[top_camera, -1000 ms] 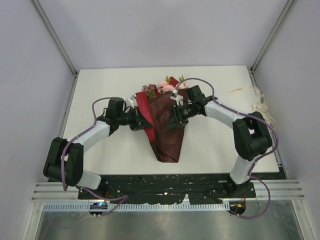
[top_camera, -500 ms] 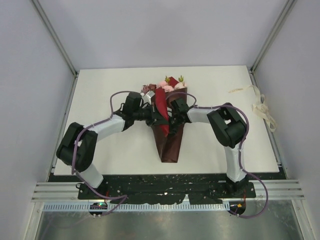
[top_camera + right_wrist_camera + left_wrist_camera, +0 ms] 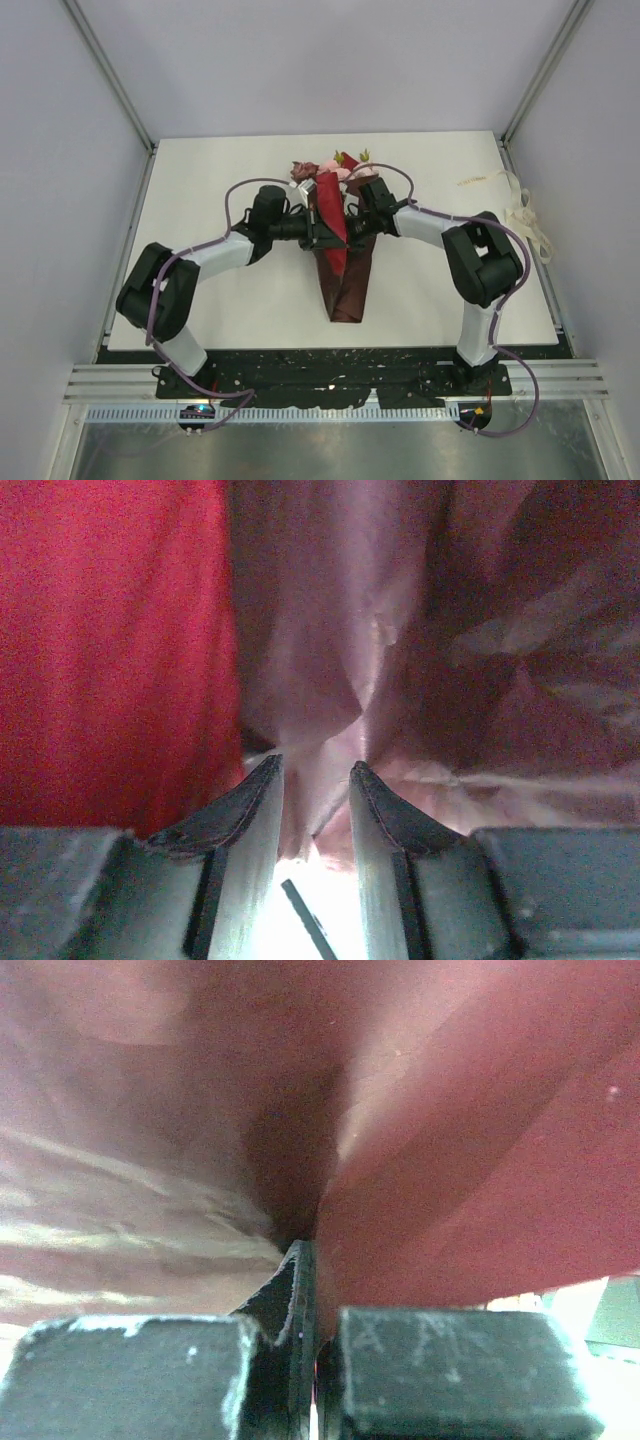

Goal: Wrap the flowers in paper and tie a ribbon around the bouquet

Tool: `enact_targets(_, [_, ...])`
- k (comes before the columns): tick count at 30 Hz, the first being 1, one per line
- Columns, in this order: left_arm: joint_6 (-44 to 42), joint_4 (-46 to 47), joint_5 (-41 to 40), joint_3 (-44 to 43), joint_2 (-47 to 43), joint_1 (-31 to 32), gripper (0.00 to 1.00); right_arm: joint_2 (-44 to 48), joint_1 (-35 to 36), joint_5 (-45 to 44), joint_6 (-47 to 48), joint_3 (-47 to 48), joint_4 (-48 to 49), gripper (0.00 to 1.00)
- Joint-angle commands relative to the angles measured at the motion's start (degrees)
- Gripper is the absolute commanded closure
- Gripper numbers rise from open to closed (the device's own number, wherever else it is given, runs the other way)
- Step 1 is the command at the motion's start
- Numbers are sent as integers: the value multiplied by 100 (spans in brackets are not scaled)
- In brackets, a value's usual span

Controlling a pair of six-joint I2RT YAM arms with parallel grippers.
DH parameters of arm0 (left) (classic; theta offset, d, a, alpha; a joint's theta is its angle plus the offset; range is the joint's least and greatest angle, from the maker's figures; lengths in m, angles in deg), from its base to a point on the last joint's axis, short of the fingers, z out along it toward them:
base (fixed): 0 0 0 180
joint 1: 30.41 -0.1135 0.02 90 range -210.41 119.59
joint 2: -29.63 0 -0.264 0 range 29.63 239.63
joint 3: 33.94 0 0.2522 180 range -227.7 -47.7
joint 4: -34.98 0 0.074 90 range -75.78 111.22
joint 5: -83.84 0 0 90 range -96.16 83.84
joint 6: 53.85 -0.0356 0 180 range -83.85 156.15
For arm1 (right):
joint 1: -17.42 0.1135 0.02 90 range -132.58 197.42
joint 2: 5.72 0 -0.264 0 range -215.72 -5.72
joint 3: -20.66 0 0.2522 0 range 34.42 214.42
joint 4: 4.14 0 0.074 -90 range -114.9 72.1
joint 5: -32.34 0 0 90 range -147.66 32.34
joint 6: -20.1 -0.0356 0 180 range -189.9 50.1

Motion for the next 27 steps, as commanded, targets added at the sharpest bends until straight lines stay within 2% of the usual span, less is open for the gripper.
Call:
enact_targets(1, [-349, -55, -45, 208, -157, -60, 100, 639, -336, 296, 188, 213, -331, 61])
enact_targets(8, [-533, -397, -177, -11, 185, -69, 100, 858, -1285, 816, 495, 170, -1042, 53])
enact_targets(14, [-612, -381, -160, -223, 397, -60, 100, 903, -1971, 35, 443, -330, -720, 52])
enact_targets(20, [-744, -477, -160, -609, 590, 98, 100, 253, -2025, -852, 294, -244, -622, 55])
enact_targets(25, [-771, -521, -195, -882, 898, 221, 100, -82, -2025, -767, 39, -147, -252, 53])
enact_targets(27, [-771, -521, -221, -996, 1047, 256, 100, -222, -2025, -582, -23, -129, -148, 57])
